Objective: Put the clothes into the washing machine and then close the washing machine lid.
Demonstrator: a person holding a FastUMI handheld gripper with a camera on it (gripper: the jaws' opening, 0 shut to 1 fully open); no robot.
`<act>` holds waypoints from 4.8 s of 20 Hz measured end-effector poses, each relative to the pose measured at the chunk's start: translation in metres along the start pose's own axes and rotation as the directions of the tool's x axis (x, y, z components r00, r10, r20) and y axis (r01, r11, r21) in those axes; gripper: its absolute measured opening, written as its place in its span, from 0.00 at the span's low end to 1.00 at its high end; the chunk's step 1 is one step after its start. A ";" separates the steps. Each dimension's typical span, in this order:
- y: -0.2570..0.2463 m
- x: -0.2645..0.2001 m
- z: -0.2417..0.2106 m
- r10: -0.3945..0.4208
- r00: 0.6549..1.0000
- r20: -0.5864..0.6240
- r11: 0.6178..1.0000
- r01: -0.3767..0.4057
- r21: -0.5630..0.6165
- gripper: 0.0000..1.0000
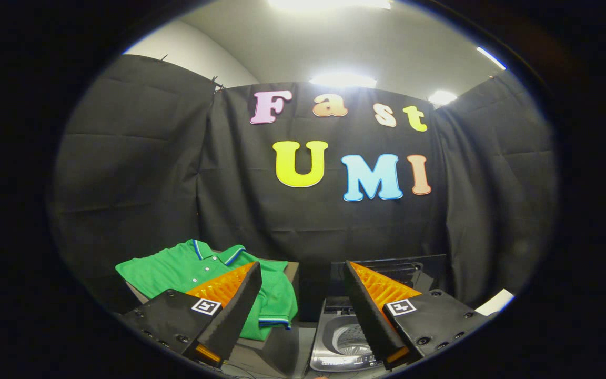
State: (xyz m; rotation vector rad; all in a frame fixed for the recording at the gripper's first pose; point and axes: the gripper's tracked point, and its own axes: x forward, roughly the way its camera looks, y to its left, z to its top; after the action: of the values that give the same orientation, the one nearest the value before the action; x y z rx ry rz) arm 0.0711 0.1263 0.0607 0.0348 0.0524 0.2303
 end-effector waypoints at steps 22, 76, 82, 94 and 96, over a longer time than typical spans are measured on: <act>0.162 0.079 -0.054 0.245 0.932 -0.269 0.965 -0.260 -0.022 0.98; 0.117 0.089 0.008 0.354 0.907 -0.228 0.935 -0.345 0.082 0.01; 0.087 0.089 0.010 0.329 0.920 -0.212 0.944 -0.313 0.105 0.01; -0.037 0.078 0.040 0.140 0.981 -0.134 0.987 -0.129 0.092 0.01; -0.059 0.075 0.041 0.105 0.987 -0.125 0.992 -0.094 0.089 0.01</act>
State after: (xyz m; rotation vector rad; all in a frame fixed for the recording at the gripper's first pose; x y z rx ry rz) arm 0.1598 0.0845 0.0958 0.1056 0.1899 0.3300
